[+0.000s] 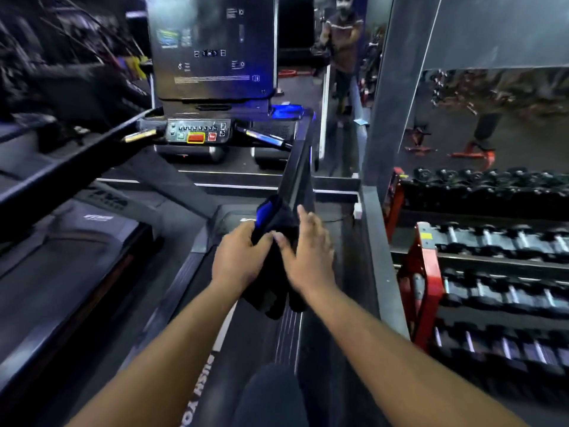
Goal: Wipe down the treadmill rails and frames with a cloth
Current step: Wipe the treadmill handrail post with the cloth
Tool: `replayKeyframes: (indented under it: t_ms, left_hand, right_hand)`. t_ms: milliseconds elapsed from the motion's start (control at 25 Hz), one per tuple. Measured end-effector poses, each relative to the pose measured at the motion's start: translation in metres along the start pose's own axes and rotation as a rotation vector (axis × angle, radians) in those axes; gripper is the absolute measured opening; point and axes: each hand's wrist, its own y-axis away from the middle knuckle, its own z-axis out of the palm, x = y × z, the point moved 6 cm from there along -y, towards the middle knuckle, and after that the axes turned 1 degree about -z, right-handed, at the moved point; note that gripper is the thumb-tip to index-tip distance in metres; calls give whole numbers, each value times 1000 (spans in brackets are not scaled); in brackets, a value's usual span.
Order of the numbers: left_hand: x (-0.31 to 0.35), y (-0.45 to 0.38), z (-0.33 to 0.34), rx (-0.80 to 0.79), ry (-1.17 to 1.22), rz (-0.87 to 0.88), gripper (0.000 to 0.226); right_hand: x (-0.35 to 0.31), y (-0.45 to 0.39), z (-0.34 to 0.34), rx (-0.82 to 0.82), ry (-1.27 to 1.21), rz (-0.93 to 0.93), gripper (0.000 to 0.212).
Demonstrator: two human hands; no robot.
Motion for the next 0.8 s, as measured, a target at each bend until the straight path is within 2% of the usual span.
replayKeyframes:
  t_ms: [80,200,280,360,480,520,640,720,800]
  left_hand:
    - [1,13,4,2,79,-22,26]
    - [-5,12,8,-22,348,-44,33]
    - [-6,2,15,-27,434,-85,27]
    - [-5,-6,31,-96,512,-112,21]
    - [-8,-14,55,-204,700,-108,42]
    - [-12,-16,56,-173,700,-96,51]
    - [-14,-15,47,1,473,-60,69]
    - [-11,-16,48,7,395,-1,75]
    - [-6,-14,51,-43,283,54,78]
  right_hand:
    - [3,25,31,-190,-237,40,62]
    - [10,34,51,-178,-538,44,58]
    - [11,15,52,-153,-562,30,62]
    - [14,-21,51,-157,-525,6,66]
    - [24,-64,49,-126,-516,-34,70]
    - [28,-58,52,-108,-544,-12,72]
    - [18,7,59,-72,-708,13,67]
    - [20,14,64,-42,-781,27,64]
    - [44,-23,78,-27,-787,102,61]
